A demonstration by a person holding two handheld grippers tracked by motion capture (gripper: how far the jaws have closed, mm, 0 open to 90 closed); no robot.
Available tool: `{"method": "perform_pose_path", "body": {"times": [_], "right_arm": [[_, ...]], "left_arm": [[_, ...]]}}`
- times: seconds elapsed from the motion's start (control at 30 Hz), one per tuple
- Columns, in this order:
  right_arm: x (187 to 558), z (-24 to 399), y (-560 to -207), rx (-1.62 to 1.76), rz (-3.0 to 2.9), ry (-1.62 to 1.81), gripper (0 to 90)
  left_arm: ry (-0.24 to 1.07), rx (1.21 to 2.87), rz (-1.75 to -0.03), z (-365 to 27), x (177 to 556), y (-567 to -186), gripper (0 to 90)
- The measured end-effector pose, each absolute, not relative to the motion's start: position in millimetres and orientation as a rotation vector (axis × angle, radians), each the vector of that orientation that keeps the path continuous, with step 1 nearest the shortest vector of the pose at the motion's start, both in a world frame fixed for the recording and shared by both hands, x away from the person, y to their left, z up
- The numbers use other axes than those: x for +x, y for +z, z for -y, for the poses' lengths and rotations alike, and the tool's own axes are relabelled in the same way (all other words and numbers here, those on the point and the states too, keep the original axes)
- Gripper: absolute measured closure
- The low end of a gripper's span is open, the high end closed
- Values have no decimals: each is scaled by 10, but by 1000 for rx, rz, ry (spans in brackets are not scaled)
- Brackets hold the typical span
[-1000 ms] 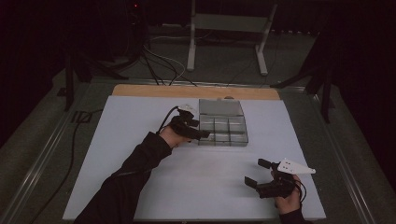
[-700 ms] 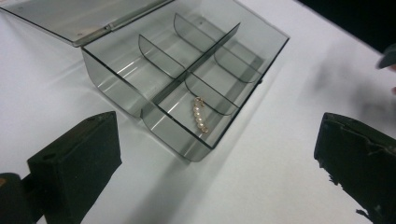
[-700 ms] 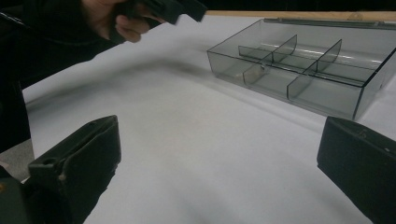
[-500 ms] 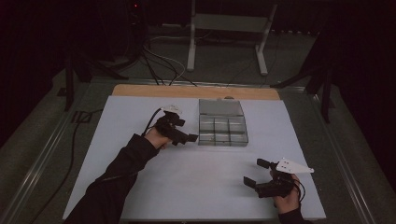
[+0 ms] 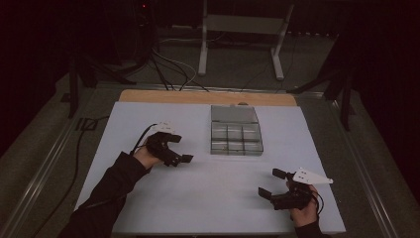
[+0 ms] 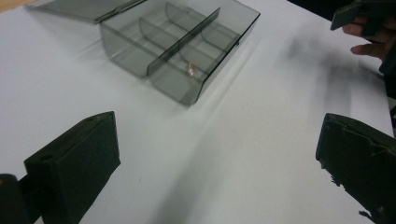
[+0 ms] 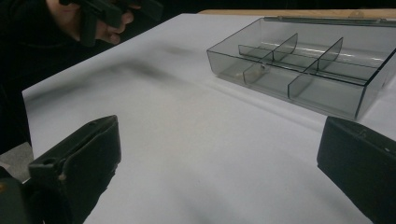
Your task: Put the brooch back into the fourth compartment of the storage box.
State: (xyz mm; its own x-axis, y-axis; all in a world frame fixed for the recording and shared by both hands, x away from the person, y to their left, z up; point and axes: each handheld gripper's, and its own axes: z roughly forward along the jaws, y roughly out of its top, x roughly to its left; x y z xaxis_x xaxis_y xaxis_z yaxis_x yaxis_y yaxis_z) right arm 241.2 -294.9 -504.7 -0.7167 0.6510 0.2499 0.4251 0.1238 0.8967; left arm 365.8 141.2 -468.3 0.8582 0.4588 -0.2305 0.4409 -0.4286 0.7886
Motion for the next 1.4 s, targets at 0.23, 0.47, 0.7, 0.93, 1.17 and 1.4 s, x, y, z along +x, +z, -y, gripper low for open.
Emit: {"method": "perform_pose_path", "body": {"times": [0.23,0.47,0.7,0.93,1.17,1.4], "right_arm": [[2419,2920,-5050,1067,-2200,1631,0],[2420,2911,-5056,1069,-2205,1621,0],[2413,2909,-5052,1065,-2202,1620,0],[2415,2913,-5051,1066,-2201,1620,0],[2417,2926,-5050,1068,-2197,1621,0],[2409,2926,-5040,1061,-2198,1625,0]], "left_arm": [[27,2072,-668,-1670,3426,-4802,13],[42,2060,-669,-1866,3203,-4914,13],[74,2048,-677,-2056,3000,-4998,14],[108,2069,-717,-2195,2808,-5111,14],[131,2011,-735,-2319,2656,-5145,14],[120,1995,-782,-2412,2564,-5240,14]]}}
